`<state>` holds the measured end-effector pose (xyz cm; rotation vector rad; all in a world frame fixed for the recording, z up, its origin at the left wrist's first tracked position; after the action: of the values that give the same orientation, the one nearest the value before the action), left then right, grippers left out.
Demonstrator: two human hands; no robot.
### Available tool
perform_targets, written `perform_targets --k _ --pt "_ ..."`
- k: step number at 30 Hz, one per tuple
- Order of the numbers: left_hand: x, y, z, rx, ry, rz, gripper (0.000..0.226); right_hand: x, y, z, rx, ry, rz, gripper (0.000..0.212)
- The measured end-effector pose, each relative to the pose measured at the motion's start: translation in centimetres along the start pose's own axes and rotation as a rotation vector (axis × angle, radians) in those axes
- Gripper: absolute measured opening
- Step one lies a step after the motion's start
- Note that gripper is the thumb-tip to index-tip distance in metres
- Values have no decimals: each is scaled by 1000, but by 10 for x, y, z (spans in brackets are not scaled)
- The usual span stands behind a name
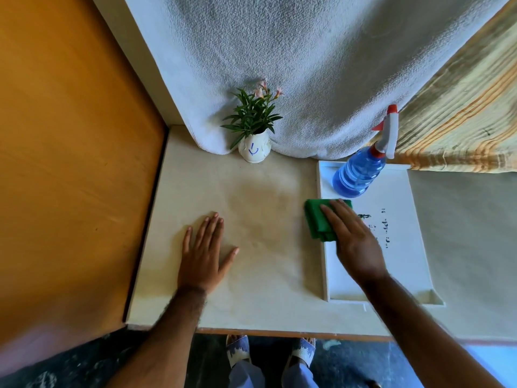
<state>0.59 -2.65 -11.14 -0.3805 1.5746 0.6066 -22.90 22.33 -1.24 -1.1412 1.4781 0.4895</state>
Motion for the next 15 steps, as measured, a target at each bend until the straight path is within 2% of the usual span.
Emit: perform_targets --k 2,7,15 --pt "-1 0 0 3 -4 -5 84 5 -28 -30 -132 11 -34 50" --pt "-1 2 -1 -14 -9 0 86 30 -77 -118 -385 -28 -16 48" --pt "1 1 -1 -13 -13 -11 86 65 -95 -192 -588 -71 86 43"
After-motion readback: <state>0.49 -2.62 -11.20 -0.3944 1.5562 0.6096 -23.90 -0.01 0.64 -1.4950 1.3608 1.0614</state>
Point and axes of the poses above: each hand's wrist, its own z-axis away from the middle knuckle, its own x-axis out of the palm, y = z × x, the point moved 4 cm from there along -z, towards the middle knuckle, and after that the axes turned 5 degrees about -x, right-handed, at the moved point
